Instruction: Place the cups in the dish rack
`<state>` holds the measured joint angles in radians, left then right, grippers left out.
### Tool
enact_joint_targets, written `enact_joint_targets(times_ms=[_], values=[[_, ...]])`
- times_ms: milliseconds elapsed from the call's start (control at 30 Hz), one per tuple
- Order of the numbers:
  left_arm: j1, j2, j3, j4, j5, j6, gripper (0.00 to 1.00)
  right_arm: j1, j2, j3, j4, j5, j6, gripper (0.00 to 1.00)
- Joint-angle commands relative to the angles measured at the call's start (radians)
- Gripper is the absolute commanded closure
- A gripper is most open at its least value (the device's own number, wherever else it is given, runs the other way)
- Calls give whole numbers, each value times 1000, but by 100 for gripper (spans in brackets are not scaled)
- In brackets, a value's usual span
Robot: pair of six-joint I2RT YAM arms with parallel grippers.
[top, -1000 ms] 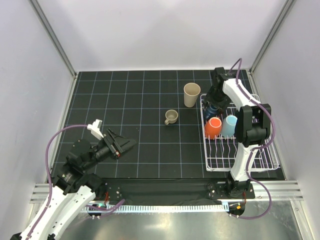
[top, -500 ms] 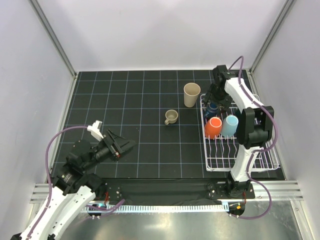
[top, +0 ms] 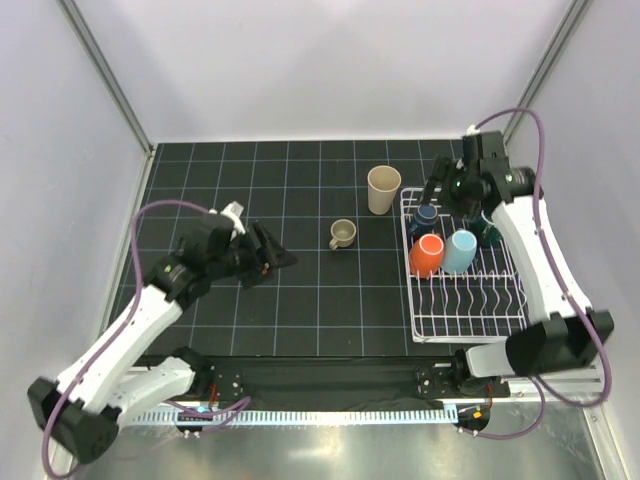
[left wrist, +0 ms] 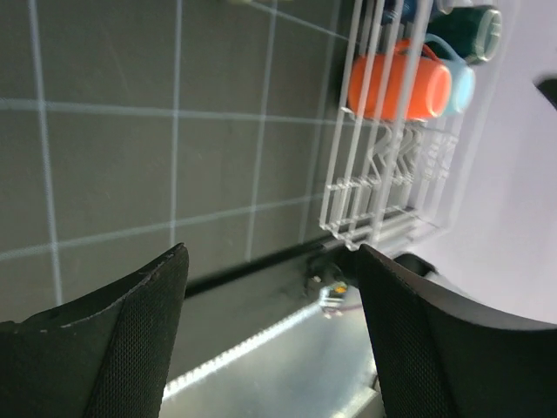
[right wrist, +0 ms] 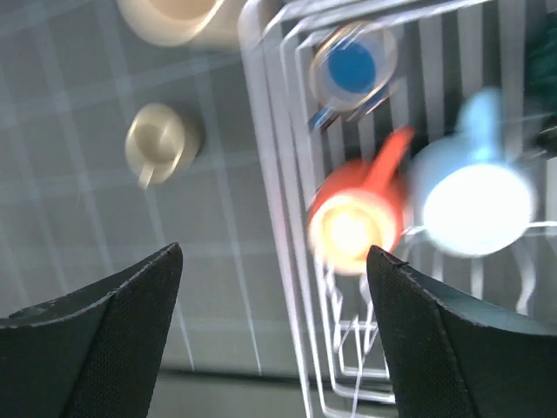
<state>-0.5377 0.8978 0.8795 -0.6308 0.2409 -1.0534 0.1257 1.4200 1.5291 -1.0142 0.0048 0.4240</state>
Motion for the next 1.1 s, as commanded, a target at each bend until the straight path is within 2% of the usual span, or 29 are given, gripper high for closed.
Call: enact_joint_targets(times_ms=[0,33,67,167,267,467,567,833,1033,1067], values=[[-7,174,155,-62,-95,157,24,75,-117,-102,68,-215,-77,13],[-10,288,224,-79,-107,176,24,97,-148,-116,71,-210,-80,13],[-11,335,266,-84,-114,194,24,120,-176,-147,74,-212,-86,1],[-24,529,399,-86,-117,272,23,196,-282,-202,85,-242,-102,0],[-30,691,525,-86,-156,351,22,212,-387,-257,108,-330,-108,0],[-34,973,732,-104,-216,408,32,213,-449,-285,60,-380,-119,0],[-41,1059,828,-98,-213,420,36,213,-484,-328,58,-407,-117,0],[-53,1265,1030,-109,-230,415,36,213,-515,-393,66,-485,-137,0],[-65,1334,1069,-141,-267,375,42,213,-500,-323,26,-440,-163,0],[-67,1339,1060,-141,-268,371,47,212,-501,-323,32,-434,-162,0]])
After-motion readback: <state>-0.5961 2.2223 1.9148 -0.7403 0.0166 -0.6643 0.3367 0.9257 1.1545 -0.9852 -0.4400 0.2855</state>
